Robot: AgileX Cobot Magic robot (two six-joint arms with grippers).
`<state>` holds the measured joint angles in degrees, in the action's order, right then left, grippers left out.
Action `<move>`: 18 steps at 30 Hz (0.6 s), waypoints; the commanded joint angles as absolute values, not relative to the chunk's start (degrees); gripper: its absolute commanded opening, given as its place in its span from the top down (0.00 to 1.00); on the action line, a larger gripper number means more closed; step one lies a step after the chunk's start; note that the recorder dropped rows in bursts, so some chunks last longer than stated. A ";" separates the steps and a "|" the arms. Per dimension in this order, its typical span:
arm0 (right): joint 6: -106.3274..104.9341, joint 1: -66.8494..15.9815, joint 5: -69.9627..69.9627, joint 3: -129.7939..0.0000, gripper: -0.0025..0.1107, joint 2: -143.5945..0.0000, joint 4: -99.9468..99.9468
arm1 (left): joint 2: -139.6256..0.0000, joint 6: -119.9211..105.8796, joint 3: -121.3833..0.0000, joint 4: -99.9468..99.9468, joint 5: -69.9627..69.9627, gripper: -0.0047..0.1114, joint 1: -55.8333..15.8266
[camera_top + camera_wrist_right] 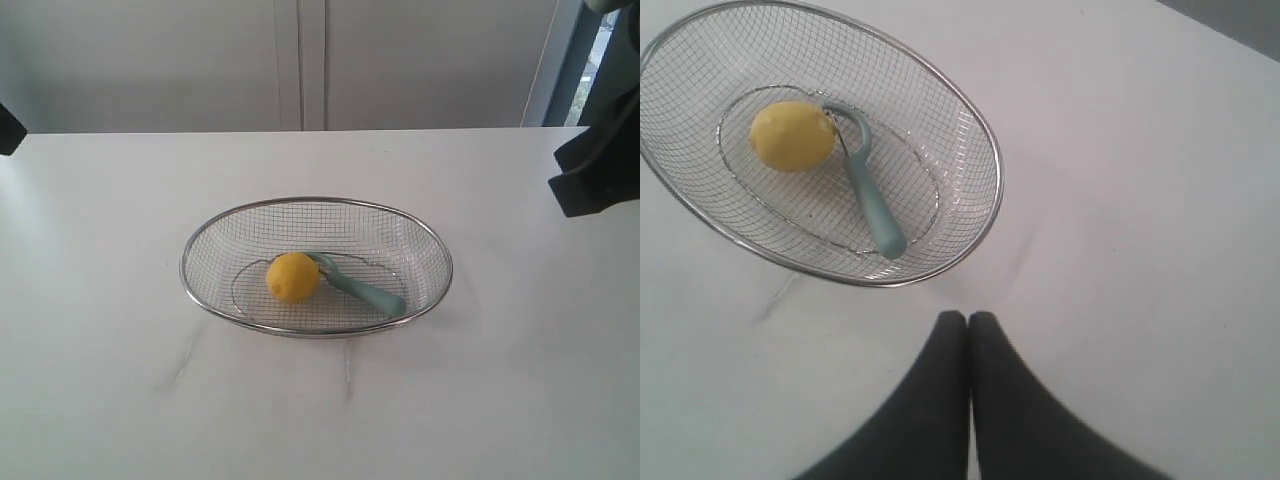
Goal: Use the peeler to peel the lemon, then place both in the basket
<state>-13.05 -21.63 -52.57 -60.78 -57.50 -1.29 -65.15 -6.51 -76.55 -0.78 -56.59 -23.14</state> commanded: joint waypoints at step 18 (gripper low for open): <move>-12.82 -21.20 -52.17 -60.56 0.98 -57.09 -1.40 | -51.25 -6.03 -75.98 -0.43 -57.08 0.96 -22.92</move>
